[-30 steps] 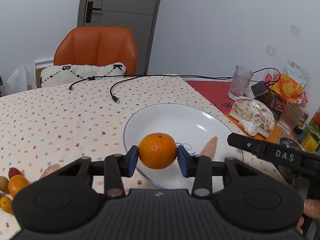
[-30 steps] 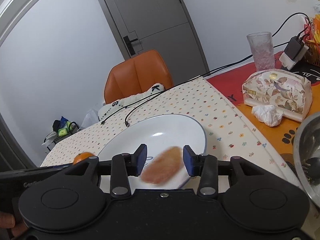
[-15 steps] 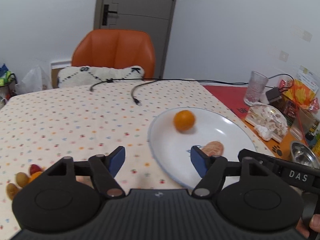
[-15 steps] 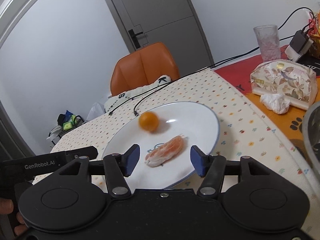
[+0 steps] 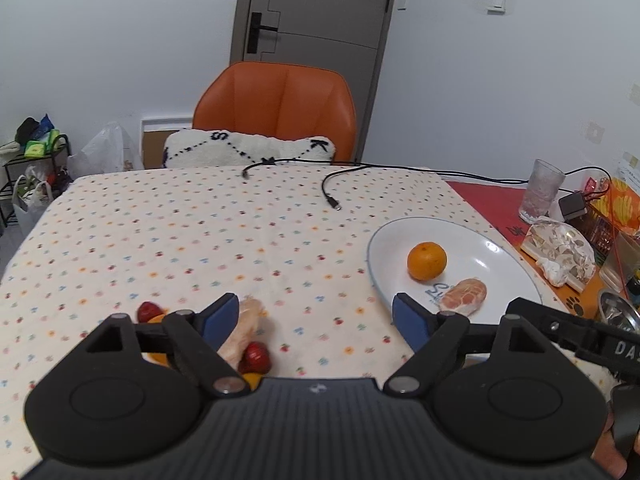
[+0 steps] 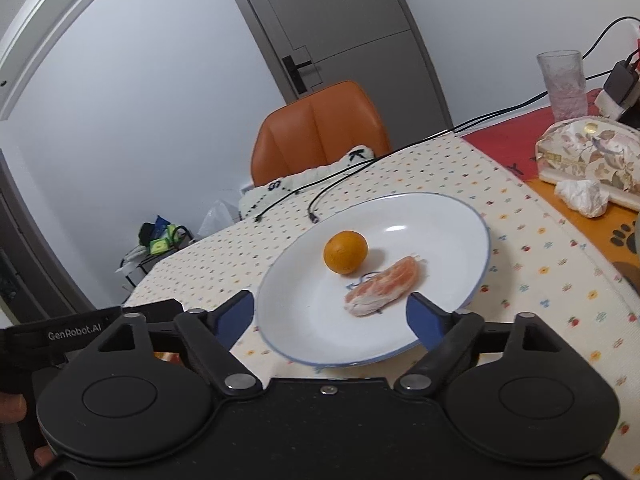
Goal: Organize fruits
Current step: 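Move both open tools back to the fruit cluster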
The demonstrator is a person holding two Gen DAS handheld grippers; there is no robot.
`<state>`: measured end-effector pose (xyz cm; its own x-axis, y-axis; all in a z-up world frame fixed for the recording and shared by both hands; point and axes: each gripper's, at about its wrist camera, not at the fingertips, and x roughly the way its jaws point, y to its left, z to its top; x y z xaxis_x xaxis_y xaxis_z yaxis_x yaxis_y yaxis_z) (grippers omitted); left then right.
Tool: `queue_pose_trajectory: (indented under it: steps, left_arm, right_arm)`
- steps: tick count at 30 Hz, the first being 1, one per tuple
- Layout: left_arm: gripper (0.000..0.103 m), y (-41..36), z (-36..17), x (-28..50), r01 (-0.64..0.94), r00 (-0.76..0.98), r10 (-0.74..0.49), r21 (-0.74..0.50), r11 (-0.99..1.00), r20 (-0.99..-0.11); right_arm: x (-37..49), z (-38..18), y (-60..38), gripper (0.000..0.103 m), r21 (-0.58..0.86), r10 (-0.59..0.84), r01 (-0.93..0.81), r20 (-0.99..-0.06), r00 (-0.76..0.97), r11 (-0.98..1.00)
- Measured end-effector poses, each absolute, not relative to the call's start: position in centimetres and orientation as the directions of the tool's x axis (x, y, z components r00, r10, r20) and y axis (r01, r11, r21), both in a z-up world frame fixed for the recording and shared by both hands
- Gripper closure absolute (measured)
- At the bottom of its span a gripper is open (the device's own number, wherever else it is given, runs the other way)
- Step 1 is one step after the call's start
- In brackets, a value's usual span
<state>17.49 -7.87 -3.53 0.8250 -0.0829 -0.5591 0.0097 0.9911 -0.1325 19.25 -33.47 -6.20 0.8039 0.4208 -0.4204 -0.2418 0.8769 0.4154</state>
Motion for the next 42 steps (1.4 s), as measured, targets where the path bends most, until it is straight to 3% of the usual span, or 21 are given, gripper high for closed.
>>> queue_pose_trajectory:
  steps: [9,15,17,36,39,42]
  left_arm:
    - [0.019,-5.7,-3.5,15.4,-0.029,0.824,-0.05,-0.131,0.991,-0.565]
    - [0.014,-4.0,-3.9,14.4,-0.058,0.811,-0.032,-0.136,0.989,-0.584]
    - [0.008,-3.4,-4.1,14.0,-0.07,0.814,-0.024,-0.14,0.988,-0.58]
    - [0.008,1.7,-5.4,12.1,-0.135,0.816,0.002,-0.186,0.973,-0.579]
    - [0.01,2.3,-5.7,12.0,-0.15,0.817,0.014,-0.189,0.97,-0.577]
    - [0.015,3.1,-6.0,12.1,-0.16,0.821,0.013,-0.209,0.965,-0.571]
  right_arm:
    - [18.2,-5.7,-31.7,0.0,0.418,0.459,-0.286,-0.404,0.792,0.862]
    - [18.0,-5.6,-30.5,0.0,0.415,0.478,-0.307,-0.411,0.776,0.856]
    - [17.8,-5.6,-30.0,0.0,0.413,0.488,-0.319,-0.414,0.768,0.853]
    - [17.6,-6.0,-24.8,0.0,0.387,0.559,-0.413,-0.443,0.701,0.824]
    - [17.6,-6.1,-23.9,0.004,0.375,0.568,-0.431,-0.446,0.692,0.82]
    - [17.7,-6.2,-23.1,0.016,0.367,0.57,-0.439,-0.459,0.681,0.82]
